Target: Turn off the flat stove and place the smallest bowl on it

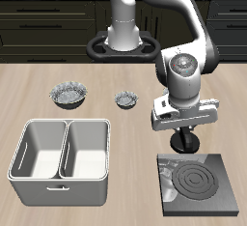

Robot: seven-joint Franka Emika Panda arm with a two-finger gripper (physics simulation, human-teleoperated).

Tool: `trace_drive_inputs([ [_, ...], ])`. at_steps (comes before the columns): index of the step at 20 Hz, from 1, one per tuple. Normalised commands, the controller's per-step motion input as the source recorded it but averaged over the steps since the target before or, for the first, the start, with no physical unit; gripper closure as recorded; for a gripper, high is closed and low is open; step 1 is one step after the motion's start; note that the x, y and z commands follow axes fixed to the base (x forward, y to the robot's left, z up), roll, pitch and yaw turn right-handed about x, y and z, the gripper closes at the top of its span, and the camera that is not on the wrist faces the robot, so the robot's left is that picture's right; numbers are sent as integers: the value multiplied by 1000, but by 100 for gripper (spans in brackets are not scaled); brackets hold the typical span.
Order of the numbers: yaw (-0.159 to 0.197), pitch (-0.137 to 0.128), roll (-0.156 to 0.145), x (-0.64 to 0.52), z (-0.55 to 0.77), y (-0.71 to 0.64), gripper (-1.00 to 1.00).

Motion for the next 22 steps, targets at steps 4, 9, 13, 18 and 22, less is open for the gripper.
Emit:
trace_drive_inputs([
  [4, -80, -21, -13, -9, 151, -5, 100],
  [9, -53, -24, 2, -23, 95, 23, 100],
  [13, -41, -13, 7, 11, 53, 38, 100],
  [18, -61, -18, 13, -24, 79, 33, 100],
  [22, -107, -2, 13, 13, 95, -7, 100],
])
